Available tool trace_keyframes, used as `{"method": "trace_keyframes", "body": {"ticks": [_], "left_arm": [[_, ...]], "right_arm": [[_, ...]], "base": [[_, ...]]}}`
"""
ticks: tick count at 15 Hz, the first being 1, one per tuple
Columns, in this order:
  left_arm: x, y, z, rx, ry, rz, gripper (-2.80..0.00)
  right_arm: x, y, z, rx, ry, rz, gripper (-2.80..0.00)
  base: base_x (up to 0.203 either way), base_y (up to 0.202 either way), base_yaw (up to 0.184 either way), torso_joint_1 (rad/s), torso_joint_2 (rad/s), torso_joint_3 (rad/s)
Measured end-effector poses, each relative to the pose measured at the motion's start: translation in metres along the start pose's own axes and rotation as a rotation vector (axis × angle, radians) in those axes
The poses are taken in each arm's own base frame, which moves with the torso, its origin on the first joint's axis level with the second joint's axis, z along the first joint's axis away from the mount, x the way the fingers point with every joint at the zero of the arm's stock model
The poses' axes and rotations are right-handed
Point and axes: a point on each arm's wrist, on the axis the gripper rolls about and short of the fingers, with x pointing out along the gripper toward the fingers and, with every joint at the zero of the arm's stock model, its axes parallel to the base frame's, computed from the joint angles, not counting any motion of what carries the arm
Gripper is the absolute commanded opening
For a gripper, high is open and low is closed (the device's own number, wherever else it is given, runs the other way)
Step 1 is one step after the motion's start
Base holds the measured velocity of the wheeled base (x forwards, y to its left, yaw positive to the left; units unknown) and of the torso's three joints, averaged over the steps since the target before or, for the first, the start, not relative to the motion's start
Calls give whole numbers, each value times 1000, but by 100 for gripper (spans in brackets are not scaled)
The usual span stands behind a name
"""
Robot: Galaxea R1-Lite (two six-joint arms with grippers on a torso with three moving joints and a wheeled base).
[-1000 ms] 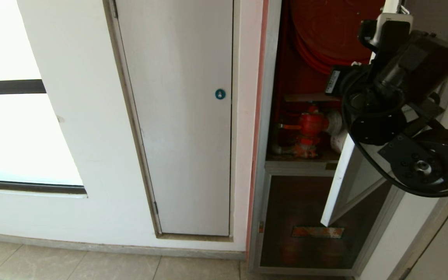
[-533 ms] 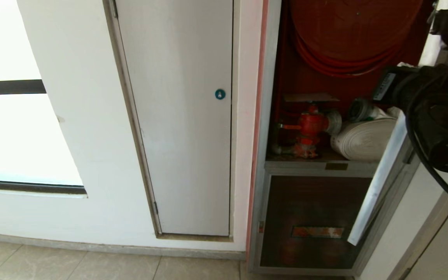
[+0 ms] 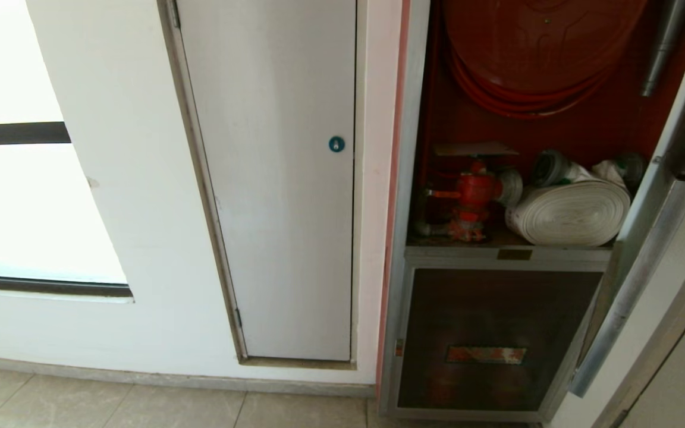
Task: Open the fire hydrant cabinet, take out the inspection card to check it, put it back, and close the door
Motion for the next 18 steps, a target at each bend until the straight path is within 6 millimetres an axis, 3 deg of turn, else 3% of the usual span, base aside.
{"method": "trace_keyframes", "body": {"ticks": [4, 10, 18], "left_arm": [[0, 0, 0, -1, 0, 0, -280], [0, 0, 0, 0, 0, -1, -280], [0, 0, 0, 0, 0, 0, -280]], "right_arm": [[-10, -10, 0, -26, -14, 49, -280], [-12, -5, -9, -110, 21, 236, -280], [20, 10, -17, -154, 63, 102, -280]], "base": [[0, 0, 0, 0, 0, 0], [0, 0, 0, 0, 0, 0], [0, 0, 0, 0, 0, 0]]}}
